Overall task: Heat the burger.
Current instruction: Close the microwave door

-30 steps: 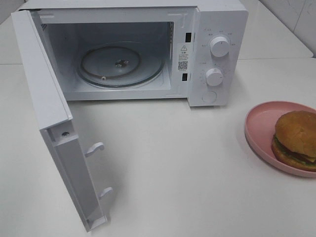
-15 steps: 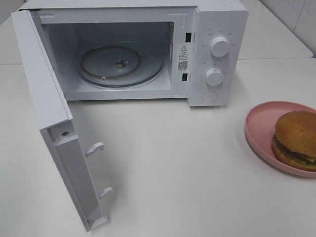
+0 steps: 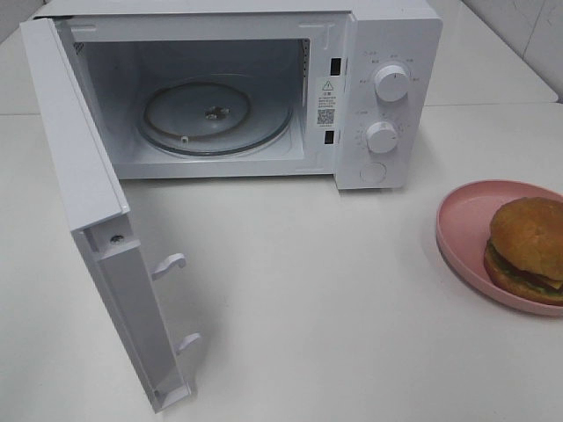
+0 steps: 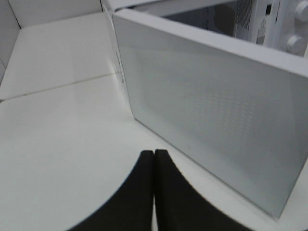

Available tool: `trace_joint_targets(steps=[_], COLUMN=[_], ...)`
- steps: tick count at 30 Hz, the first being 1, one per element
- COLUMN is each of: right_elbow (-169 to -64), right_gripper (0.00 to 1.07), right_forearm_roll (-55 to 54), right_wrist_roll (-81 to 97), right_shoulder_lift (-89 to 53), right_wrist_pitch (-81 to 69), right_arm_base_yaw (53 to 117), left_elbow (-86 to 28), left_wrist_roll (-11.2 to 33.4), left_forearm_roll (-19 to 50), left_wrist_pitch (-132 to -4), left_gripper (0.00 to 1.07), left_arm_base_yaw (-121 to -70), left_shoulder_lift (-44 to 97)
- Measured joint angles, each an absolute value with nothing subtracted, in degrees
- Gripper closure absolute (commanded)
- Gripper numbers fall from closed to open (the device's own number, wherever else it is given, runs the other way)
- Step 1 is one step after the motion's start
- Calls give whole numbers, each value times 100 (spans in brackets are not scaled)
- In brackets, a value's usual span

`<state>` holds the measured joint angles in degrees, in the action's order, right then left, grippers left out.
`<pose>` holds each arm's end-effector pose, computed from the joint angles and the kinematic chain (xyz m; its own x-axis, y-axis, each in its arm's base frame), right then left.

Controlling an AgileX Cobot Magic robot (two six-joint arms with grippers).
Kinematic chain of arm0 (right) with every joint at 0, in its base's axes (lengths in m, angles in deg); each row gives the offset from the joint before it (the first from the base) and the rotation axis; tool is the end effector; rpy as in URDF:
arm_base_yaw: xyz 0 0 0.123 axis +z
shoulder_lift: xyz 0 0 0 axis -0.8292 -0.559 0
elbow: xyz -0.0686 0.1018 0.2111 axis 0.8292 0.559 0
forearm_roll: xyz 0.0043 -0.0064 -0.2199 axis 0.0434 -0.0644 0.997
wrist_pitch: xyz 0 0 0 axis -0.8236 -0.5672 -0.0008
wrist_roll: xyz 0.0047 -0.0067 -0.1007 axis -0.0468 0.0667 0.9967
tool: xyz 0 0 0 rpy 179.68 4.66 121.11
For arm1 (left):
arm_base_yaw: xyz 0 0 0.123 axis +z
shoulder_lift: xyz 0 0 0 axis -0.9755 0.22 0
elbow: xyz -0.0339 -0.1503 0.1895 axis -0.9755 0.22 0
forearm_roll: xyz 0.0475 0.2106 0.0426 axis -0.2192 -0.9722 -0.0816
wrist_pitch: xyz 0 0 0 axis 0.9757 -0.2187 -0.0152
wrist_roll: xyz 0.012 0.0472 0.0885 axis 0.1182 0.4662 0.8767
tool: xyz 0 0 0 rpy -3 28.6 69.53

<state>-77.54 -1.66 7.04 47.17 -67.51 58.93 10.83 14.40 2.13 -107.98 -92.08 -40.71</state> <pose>0.0271 0.0030 0.2604 -0.4667 -0.0769 -0.8811 -0.0899 0.9952 -0.0392 0.0210 -0.0074 0.2813 -0.2483 0.1794 -0.9519 0.3002 0.9486 0.1004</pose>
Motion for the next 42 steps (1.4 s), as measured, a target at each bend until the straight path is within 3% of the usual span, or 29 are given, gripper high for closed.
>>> trace_joint_targets(steps=[10,29,42], right_elbow=[-7754,-7754,-7754], right_gripper=[36,36,36], right_forearm_roll=[-172,-172,-172], right_wrist_roll=[704,704,704], right_shoulder_lift=[5101,5101,5101], right_wrist_pitch=[-6728,-6722,-6722], right_arm_base_yaw=[5893,5893,5893], left_elbow=[1186,1197,974], left_wrist_roll=[1440,1440,1440], left_forearm_roll=[219,225,-188], left_wrist_pitch=[-9761,-5120,-3492], left_gripper=[106,106,106], left_arm_base_yaw=[-9208,-9208,-9534], left_shoulder_lift=[-2564,2587,4466])
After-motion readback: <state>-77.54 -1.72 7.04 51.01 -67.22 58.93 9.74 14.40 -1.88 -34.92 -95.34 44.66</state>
